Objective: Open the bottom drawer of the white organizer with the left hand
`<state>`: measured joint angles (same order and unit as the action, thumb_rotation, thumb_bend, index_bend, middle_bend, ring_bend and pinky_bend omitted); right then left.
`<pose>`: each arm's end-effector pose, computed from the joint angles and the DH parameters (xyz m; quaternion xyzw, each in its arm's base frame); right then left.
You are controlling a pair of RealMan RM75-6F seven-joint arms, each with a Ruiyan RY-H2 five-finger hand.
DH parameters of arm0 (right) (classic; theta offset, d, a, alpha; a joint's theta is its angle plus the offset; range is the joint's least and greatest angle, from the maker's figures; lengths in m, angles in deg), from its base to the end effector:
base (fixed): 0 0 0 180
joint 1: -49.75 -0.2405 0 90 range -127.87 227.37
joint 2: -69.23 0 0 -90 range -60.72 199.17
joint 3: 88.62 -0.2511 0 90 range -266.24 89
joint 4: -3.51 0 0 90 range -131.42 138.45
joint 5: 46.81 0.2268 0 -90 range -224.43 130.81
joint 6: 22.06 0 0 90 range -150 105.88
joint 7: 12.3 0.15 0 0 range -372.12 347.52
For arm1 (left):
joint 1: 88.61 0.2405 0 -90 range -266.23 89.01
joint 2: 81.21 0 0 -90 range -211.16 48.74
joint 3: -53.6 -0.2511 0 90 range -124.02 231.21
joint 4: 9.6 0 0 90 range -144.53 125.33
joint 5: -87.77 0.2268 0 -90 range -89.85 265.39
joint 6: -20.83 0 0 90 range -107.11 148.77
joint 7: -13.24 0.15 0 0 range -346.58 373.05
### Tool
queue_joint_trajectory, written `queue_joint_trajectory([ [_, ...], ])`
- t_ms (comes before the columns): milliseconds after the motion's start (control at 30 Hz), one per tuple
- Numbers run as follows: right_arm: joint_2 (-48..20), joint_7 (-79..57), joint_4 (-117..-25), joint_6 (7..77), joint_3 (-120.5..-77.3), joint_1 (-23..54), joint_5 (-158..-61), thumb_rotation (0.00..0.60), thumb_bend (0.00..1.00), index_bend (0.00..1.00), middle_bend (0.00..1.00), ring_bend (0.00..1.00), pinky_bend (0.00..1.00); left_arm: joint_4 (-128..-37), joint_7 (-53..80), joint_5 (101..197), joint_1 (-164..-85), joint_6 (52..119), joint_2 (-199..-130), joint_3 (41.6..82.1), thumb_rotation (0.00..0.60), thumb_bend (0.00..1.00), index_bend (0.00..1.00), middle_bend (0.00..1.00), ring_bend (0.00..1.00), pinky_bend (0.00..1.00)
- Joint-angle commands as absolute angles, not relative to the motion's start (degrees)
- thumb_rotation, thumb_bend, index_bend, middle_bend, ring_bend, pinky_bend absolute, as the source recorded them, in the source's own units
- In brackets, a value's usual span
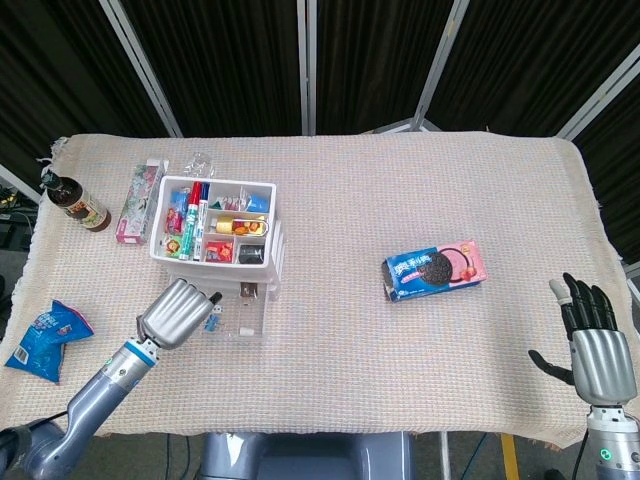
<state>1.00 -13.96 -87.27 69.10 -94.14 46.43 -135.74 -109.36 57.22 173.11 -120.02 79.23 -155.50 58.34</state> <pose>-0.2998 -0.1885 0.1401 0.5687 -0.3452 0.4393 0.6036 -0.1603 0.2759 0.0169 -0.8426 -0.1110 -0.2813 0.4455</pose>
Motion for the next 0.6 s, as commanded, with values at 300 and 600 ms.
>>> queue_joint_trajectory([
  [300, 1.0, -13.7, -87.2, 69.0, -94.2, 46.4, -135.6, 0.600, 0.02, 0.00, 0.00, 0.00, 0.00, -108.7, 65.1, 168.8, -123.0, 76.8, -157.2, 58.4, 0.600, 0.17, 0.47, 1.00, 0.94, 0.81],
  [600, 1.0, -13.4, -87.1, 68.9, -94.3, 46.3, -135.6, 0.600, 0.02, 0.00, 0.00, 0.00, 0.00, -108.8, 69.1, 164.6, -125.0, 74.9, -158.3, 58.4, 0.600, 0.18, 0.41, 1.00, 0.94, 0.81],
])
